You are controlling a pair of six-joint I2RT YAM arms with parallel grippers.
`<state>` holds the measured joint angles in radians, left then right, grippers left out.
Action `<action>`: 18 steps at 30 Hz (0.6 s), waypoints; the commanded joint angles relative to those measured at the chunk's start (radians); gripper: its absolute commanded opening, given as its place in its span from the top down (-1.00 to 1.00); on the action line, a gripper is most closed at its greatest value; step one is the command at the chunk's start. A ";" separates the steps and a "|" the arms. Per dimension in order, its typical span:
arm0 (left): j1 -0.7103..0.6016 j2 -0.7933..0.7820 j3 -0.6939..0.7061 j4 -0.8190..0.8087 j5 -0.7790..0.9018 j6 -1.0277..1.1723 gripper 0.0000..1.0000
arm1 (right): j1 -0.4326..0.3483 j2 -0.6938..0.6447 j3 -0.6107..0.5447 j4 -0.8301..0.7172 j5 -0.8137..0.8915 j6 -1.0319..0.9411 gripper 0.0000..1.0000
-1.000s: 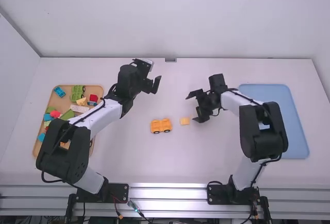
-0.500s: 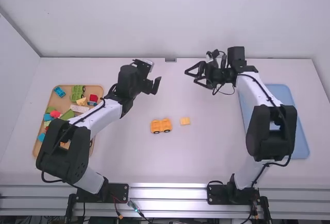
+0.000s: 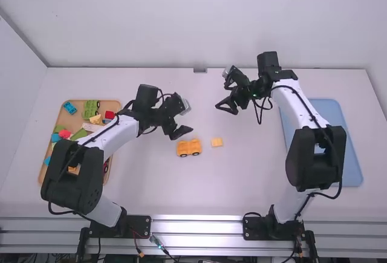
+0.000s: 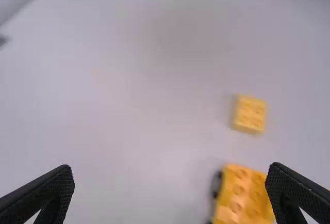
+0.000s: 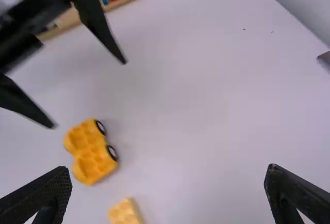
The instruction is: Assemble lego blocks to make yellow taxi
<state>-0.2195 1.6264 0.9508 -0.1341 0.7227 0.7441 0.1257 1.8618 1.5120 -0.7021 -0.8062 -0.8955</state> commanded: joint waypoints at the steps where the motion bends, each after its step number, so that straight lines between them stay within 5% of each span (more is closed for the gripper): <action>1: -0.003 -0.012 0.009 -0.066 0.203 0.299 -0.98 | 0.012 -0.027 0.025 -0.002 0.078 -0.146 -0.98; 6: -0.004 0.006 0.003 -0.145 0.266 0.418 -0.98 | 0.037 -0.026 0.024 -0.047 0.159 -0.220 -0.98; 11: -0.003 0.041 -0.069 -0.074 0.299 0.455 -0.98 | 0.043 -0.019 -0.016 -0.178 0.119 -0.542 -0.98; 18: -0.003 0.061 -0.218 0.134 0.359 0.441 -0.98 | 0.016 -0.019 -0.242 0.033 -0.002 -0.583 -0.98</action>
<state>-0.2199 1.6848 0.7658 -0.0208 1.0126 1.1713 0.1555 1.8603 1.3376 -0.6952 -0.7372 -1.4349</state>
